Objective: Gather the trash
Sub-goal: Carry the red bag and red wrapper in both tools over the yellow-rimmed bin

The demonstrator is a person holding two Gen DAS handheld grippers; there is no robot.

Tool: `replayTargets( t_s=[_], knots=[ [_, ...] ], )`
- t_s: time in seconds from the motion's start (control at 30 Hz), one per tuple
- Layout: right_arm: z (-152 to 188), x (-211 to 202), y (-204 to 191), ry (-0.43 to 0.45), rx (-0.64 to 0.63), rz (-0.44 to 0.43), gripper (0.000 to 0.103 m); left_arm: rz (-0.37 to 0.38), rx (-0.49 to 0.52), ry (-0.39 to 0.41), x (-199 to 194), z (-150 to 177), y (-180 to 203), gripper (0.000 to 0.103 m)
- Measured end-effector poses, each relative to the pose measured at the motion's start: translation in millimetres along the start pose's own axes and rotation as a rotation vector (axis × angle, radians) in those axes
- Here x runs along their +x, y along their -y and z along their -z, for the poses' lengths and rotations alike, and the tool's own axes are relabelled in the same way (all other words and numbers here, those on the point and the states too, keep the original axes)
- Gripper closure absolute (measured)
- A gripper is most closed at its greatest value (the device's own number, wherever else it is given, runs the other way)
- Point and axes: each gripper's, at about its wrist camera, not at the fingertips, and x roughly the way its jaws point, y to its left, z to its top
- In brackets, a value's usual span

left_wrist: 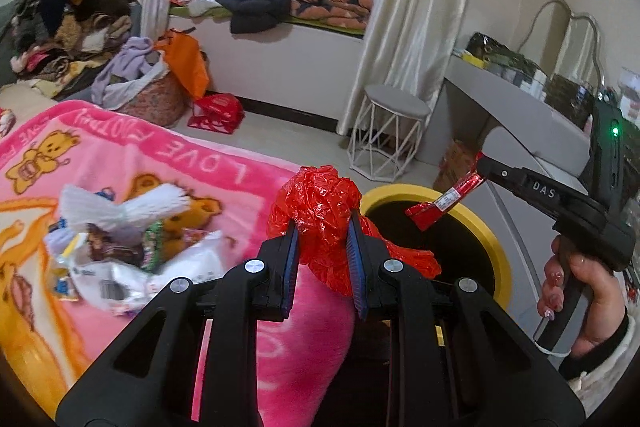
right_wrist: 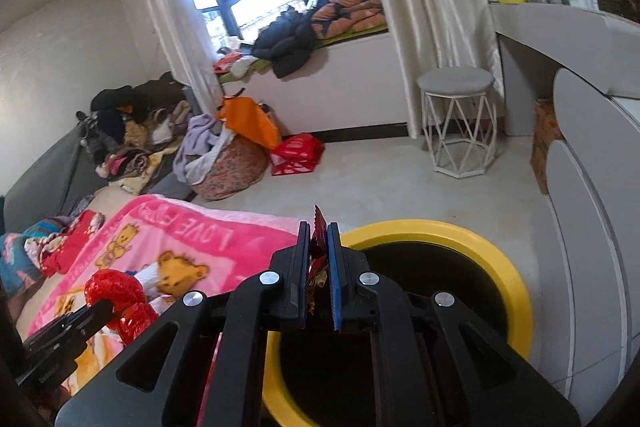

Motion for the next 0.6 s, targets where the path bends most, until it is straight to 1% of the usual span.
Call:
replayTargets(
  t_s=[0.2,0.6],
  knots=[
    [6.1,5.7,21.7,-0.019,0.034,0.044,0.094,0.025,0.047,-0.033,24.3,1.7,18.0,0.086],
    [18.5,20.7,60.7,-0.066,0.096,0.111,0.094,0.058,0.105,-0.108,71.5,12.1,45.4,0.086]
  ],
)
